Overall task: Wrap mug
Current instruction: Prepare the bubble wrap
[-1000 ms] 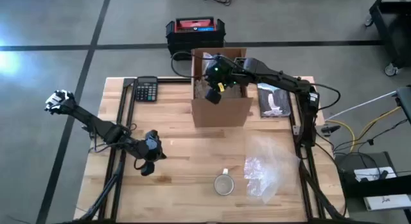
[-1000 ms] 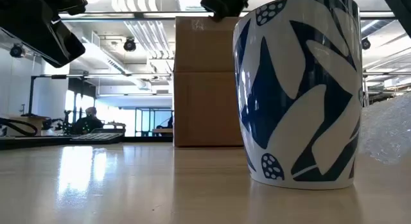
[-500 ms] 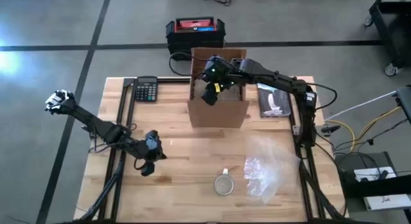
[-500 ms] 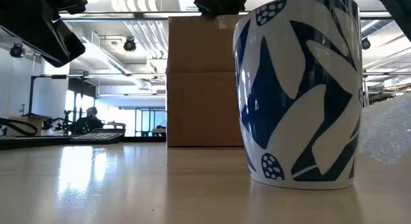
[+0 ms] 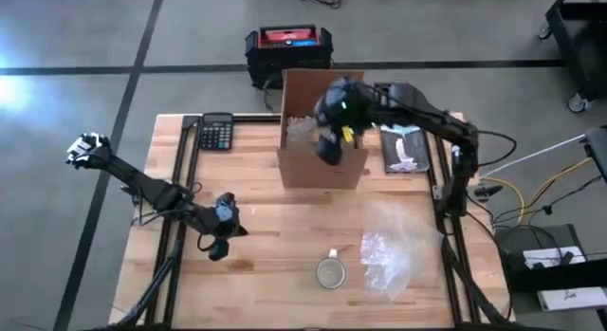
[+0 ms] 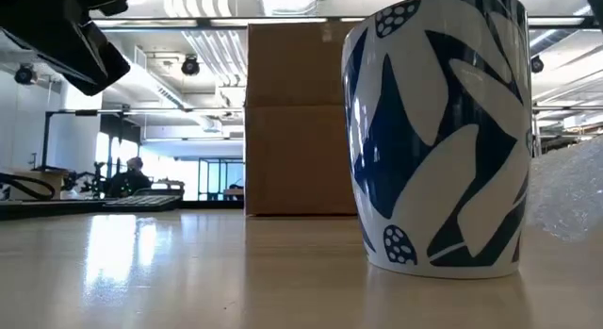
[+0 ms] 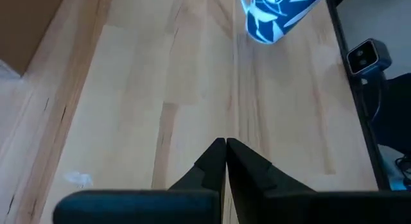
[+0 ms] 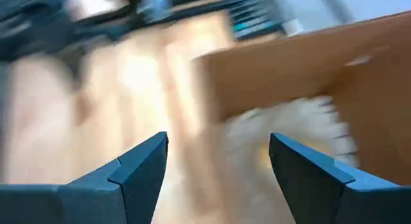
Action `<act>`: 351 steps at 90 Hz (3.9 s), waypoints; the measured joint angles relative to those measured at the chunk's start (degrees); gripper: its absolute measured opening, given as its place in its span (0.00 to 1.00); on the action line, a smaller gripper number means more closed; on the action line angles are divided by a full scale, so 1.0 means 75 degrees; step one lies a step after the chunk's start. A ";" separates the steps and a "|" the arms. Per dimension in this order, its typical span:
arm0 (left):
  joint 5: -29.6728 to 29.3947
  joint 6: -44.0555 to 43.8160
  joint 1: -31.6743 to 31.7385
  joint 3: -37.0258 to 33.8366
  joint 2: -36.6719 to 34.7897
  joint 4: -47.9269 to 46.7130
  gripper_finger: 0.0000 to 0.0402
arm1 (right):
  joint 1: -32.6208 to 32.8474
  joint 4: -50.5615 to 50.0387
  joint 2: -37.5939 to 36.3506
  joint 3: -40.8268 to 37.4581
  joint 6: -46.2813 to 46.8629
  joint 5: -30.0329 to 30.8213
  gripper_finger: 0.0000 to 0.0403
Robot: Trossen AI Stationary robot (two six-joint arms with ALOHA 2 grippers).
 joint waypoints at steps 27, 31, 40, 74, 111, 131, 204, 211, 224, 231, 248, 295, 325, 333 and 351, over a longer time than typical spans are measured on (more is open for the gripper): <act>0.0003 0.0285 0.0000 0.0002 0.0190 0.0708 0.00 | 0.2433 -0.1095 -0.0031 -0.1659 0.1184 0.0360 0.56; 0.0003 0.0286 0.0000 0.0003 0.0259 0.0704 0.00 | 0.2763 -0.1131 -0.0095 -0.2090 0.1445 0.0620 0.54; 0.0003 0.0286 0.0000 0.0003 0.0415 0.0722 0.00 | 0.3425 -0.1122 -0.0163 -0.3130 0.2052 0.1227 0.51; 0.0003 0.0348 0.0000 0.0003 0.0699 0.0827 0.00 | 0.5734 0.0212 -0.0162 -0.6473 0.5178 0.2314 0.50; 0.0003 0.0458 0.0000 0.0003 0.0676 0.1216 0.00 | 0.6772 0.1125 0.0368 -0.7520 0.5624 0.2666 0.72; 0.0003 0.0458 0.0000 0.0003 0.0670 0.1216 0.00 | 0.6616 0.0768 0.0951 -0.7679 0.5505 0.2800 0.64; -0.0197 0.1608 0.0114 0.0003 0.0697 0.3042 0.00 | 0.5452 -0.0084 -0.0220 -0.5918 0.4232 0.6996 0.00; -0.0501 0.1982 0.0160 0.0003 0.0697 0.3449 0.00 | 0.5078 0.0794 -0.0223 -0.5921 0.3205 0.6976 0.00; -0.1428 0.2269 0.0323 0.0003 0.0754 0.3856 0.02 | 0.4457 0.3045 -0.0226 -0.5924 0.1217 0.6638 0.00; -0.1667 0.2519 0.0455 0.0003 0.0906 0.3842 0.06 | 0.4168 0.4324 -0.0226 -0.5924 0.0393 0.6234 0.00; -0.1795 0.2711 0.0682 0.0004 0.1314 0.3994 0.25 | 0.3645 0.5973 -0.0255 -0.5924 -0.0612 0.5662 0.01; -0.1868 0.2410 0.0702 0.0039 0.0583 0.3915 0.60 | 0.3314 0.6179 -0.0217 -0.5924 -0.1355 0.4329 0.01; -0.1862 0.2536 0.0702 0.0713 0.0318 0.3078 0.53 | 0.3016 0.7875 0.0671 -0.5930 -0.3205 0.3708 0.01; -0.1859 0.2535 0.0702 0.1045 0.0317 0.2418 0.51 | 0.2954 0.8813 0.0945 -0.5930 -0.3560 0.3140 0.01; -0.1857 0.2252 0.0702 0.1787 0.0329 0.0706 0.46 | 0.2781 0.9981 0.1362 -0.5930 -0.3759 0.2032 0.10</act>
